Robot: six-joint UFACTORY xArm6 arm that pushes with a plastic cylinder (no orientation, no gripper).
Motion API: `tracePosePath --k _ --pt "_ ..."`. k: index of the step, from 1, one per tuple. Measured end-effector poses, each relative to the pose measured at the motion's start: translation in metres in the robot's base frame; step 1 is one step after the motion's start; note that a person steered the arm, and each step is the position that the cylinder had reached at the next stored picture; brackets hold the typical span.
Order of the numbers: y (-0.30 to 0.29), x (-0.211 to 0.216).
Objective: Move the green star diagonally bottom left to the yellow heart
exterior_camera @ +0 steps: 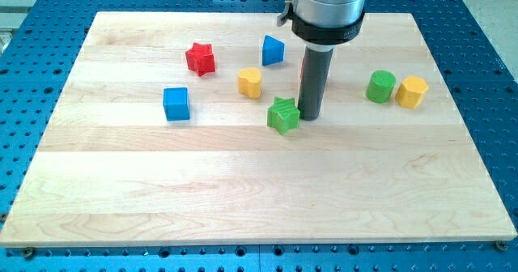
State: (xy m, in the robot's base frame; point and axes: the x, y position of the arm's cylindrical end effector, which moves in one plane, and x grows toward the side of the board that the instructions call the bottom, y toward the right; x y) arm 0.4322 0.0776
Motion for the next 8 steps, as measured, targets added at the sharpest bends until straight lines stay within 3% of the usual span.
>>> tracePosePath --k 2,4,6,7,8 --pt "-0.017 0.008" --pt "-0.083 0.015" --pt "-0.083 0.064" --pt "-0.007 0.078" --pt "0.124 0.066"
